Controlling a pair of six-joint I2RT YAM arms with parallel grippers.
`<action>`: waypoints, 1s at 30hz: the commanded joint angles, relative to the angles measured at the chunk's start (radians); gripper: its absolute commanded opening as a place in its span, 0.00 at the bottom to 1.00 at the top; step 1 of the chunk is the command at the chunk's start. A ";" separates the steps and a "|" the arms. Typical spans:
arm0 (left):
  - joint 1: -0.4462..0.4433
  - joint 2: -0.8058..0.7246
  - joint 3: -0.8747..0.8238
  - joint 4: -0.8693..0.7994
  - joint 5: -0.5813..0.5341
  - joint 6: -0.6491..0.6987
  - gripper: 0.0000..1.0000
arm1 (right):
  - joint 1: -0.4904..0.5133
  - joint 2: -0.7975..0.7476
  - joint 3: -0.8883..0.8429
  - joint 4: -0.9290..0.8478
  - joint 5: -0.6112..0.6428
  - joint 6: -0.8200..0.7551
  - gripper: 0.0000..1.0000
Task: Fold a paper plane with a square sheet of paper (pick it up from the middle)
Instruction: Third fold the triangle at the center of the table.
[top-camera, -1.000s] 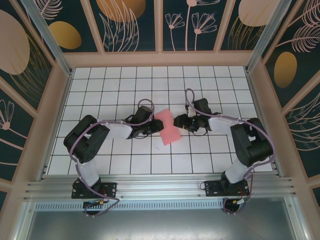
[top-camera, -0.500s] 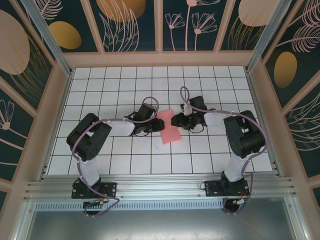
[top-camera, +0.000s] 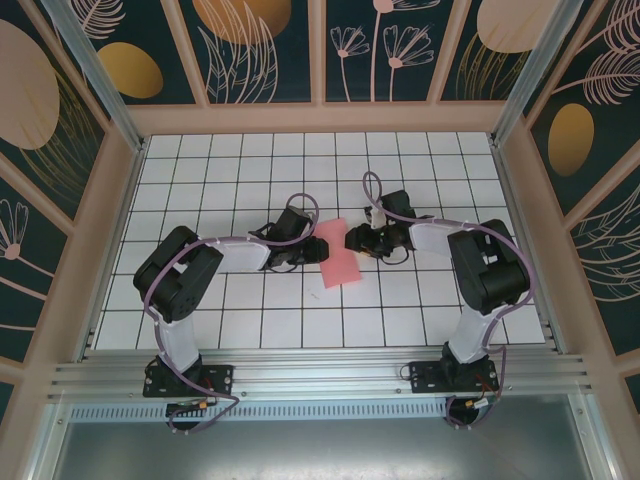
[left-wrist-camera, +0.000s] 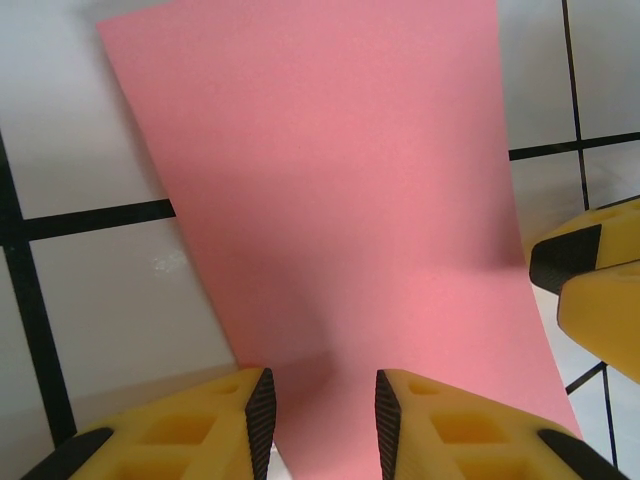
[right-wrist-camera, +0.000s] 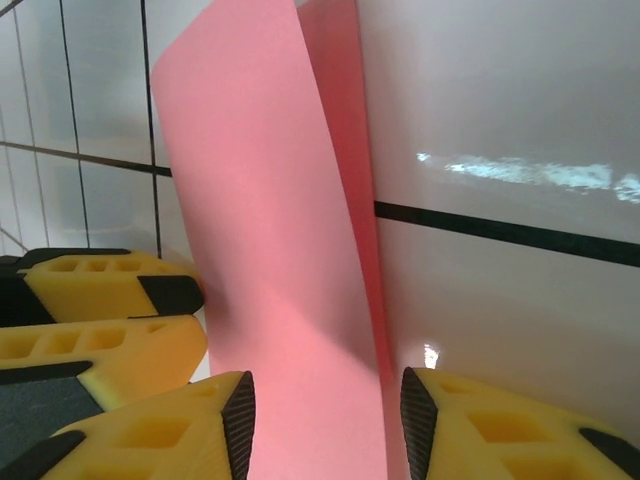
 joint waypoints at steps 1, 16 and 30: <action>0.001 0.029 0.007 -0.056 -0.024 0.031 0.35 | 0.005 0.028 0.014 0.026 -0.080 -0.001 0.37; 0.002 -0.077 -0.018 -0.070 -0.046 0.049 0.40 | 0.007 -0.036 -0.067 0.101 -0.062 0.109 0.05; -0.102 -0.445 -0.296 0.033 -0.139 0.240 0.52 | 0.115 -0.189 -0.217 0.269 0.137 0.500 0.00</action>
